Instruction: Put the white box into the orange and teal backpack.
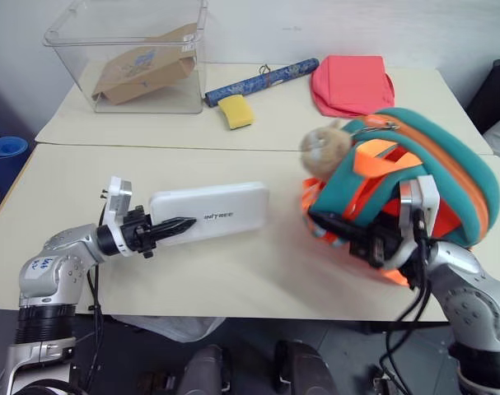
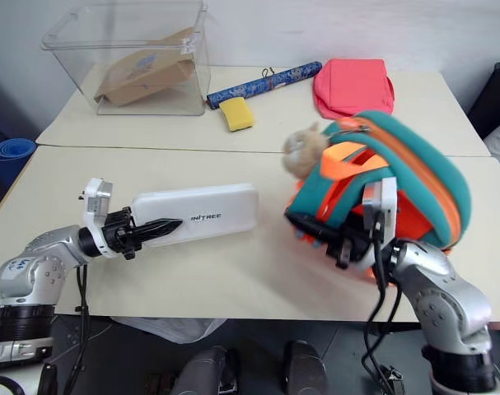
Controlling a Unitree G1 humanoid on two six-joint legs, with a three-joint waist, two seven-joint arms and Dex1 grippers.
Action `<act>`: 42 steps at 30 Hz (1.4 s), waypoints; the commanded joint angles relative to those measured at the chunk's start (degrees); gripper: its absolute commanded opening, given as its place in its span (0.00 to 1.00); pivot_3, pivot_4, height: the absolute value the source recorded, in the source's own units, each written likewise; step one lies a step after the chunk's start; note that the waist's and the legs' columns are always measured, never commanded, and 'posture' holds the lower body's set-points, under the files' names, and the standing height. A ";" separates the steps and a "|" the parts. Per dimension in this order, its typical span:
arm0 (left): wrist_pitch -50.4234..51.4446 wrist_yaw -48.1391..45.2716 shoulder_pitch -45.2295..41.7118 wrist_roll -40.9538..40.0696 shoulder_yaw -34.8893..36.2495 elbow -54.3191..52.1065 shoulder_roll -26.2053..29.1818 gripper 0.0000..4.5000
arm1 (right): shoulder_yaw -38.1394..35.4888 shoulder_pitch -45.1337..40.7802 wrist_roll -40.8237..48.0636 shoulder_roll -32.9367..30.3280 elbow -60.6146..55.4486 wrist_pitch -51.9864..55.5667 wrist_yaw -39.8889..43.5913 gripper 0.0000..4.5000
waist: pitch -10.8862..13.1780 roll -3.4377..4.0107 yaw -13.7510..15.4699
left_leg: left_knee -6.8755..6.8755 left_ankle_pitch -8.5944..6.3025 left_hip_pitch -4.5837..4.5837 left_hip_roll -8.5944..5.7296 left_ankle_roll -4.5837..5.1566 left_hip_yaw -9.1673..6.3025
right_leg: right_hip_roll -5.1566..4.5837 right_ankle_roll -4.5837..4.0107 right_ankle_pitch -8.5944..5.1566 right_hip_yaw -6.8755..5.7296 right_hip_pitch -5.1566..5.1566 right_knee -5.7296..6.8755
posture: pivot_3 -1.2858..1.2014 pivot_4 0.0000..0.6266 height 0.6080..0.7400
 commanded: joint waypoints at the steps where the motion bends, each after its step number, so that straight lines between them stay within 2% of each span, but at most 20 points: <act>1: -0.11 -2.76 -0.60 -2.22 3.93 0.50 3.14 0.27 | -6.76 6.54 10.19 -7.54 -5.00 5.79 2.23 0.02 | 0.00 -0.19 0.41 | 0.00 -0.04 0.02 0.00 0.01 -0.03 | 0.00 0.00 0.00 -0.02 0.03 -0.03 | 0.52 0.24 1.00; 4: 5.46 -2.63 -1.23 -9.25 9.15 -2.53 4.80 0.27 | -14.72 14.02 8.88 -13.69 -2.04 8.21 7.29 0.02 | 0.01 -0.31 0.70 | 0.04 -0.14 0.00 -0.01 0.14 -0.03 | -0.07 0.02 0.01 -0.04 0.12 -0.30 | 0.52 0.24 1.00; 7: 10.14 0.35 -3.40 -15.51 12.24 -6.40 4.13 0.27 | -20.37 16.72 7.79 -16.96 1.57 9.15 10.83 0.02 | 0.01 -0.54 0.92 | 0.09 -0.19 0.00 -0.05 0.20 -0.05 | -0.17 0.07 0.04 -0.04 0.16 -0.32 | 0.52 0.24 1.00; 10: 11.95 2.24 -4.97 -18.76 11.03 -11.39 2.22 0.27 | -21.69 16.33 5.77 -17.85 4.05 8.55 12.28 0.02 | -0.02 -0.58 1.34 | 0.12 -0.18 0.04 -0.06 0.19 -0.07 | -0.18 0.08 0.04 -0.04 0.21 -0.31 | 0.52 0.24 1.00; 14: 12.11 1.66 -8.68 -19.31 5.98 -16.85 0.88 0.27 | -17.88 12.56 3.27 -16.28 4.92 6.87 11.80 0.02 | -0.02 -0.59 1.77 | 0.10 -0.16 0.03 -0.06 0.10 -0.04 | -0.05 0.08 0.04 -0.05 0.18 -0.26 | 0.52 0.24 1.00; 19: 6.45 0.78 -13.66 -12.27 -2.41 -16.29 -1.01 0.27 | -14.62 9.78 1.28 -14.80 5.17 6.36 11.52 0.02 | -0.02 -0.59 1.94 | 0.11 -0.08 0.03 -0.05 0.02 0.04 | 0.13 0.08 0.04 -0.02 0.15 -0.25 | 0.52 0.24 1.00; 22: -0.10 1.42 -17.07 -3.81 -8.74 -14.10 -2.72 0.27 | -14.27 9.47 0.90 -14.23 4.93 6.49 11.50 0.02 | -0.01 -0.60 2.17 | 0.11 -0.06 0.03 -0.06 0.05 0.07 | 0.17 0.08 0.04 -0.01 0.16 -0.24 | 0.52 0.24 1.00; 28: -2.94 2.65 -27.73 8.38 -22.70 -12.71 -7.13 0.27 | -14.08 9.35 0.65 -13.55 4.64 6.64 11.33 0.02 | -0.01 -0.61 2.58 | 0.16 -0.01 -0.10 -0.18 0.18 0.06 | 0.24 0.19 0.11 -0.06 0.15 -0.24 | 0.52 0.24 1.00; 33: -9.17 8.20 -37.32 19.42 -33.33 -0.60 -21.82 0.27 | -11.65 8.17 -0.57 -11.95 4.28 6.11 10.32 0.02 | -0.01 -0.61 3.27 | 0.26 0.02 -0.12 -0.23 0.27 0.07 | 0.27 0.26 0.14 -0.07 0.17 -0.27 | 0.52 0.24 1.00; 36: -14.64 10.46 -40.84 23.51 -35.23 8.75 -30.00 0.27 | -10.62 7.86 -1.20 -11.05 3.70 5.65 9.72 0.02 | 0.00 -0.62 3.49 | 0.43 -0.02 -0.22 -0.23 0.35 0.05 | 0.26 0.28 0.15 -0.11 0.14 -0.31 | 0.52 0.24 1.00; 38: -17.79 9.96 -41.38 24.40 -34.81 12.55 -32.88 0.27 | -10.41 7.80 -1.34 -10.57 3.33 5.24 9.23 0.02 | 0.00 -0.62 3.29 | 0.53 -0.06 -0.31 -0.23 0.42 0.05 | 0.21 0.28 0.15 -0.11 0.06 -0.31 | 0.52 0.24 1.00; 40: -18.66 9.68 -41.07 23.85 -32.94 13.81 -33.80 0.43 | -10.50 7.76 -1.41 -9.99 3.03 4.78 8.43 0.00 | 0.00 -0.61 3.02 | 0.56 -0.09 -0.30 -0.17 0.41 0.06 | 0.15 0.29 0.16 -0.10 0.08 -0.31 | 0.52 0.24 1.00; 42: -19.46 8.38 -40.10 22.45 -30.65 13.31 -33.28 0.55 | -10.77 7.77 -1.46 -9.22 2.87 4.34 7.41 0.00 | 0.00 -0.61 2.92 | 0.68 -0.09 -0.31 -0.09 0.39 0.04 | 0.06 0.28 0.15 -0.11 0.06 -0.31 | 0.52 0.24 1.00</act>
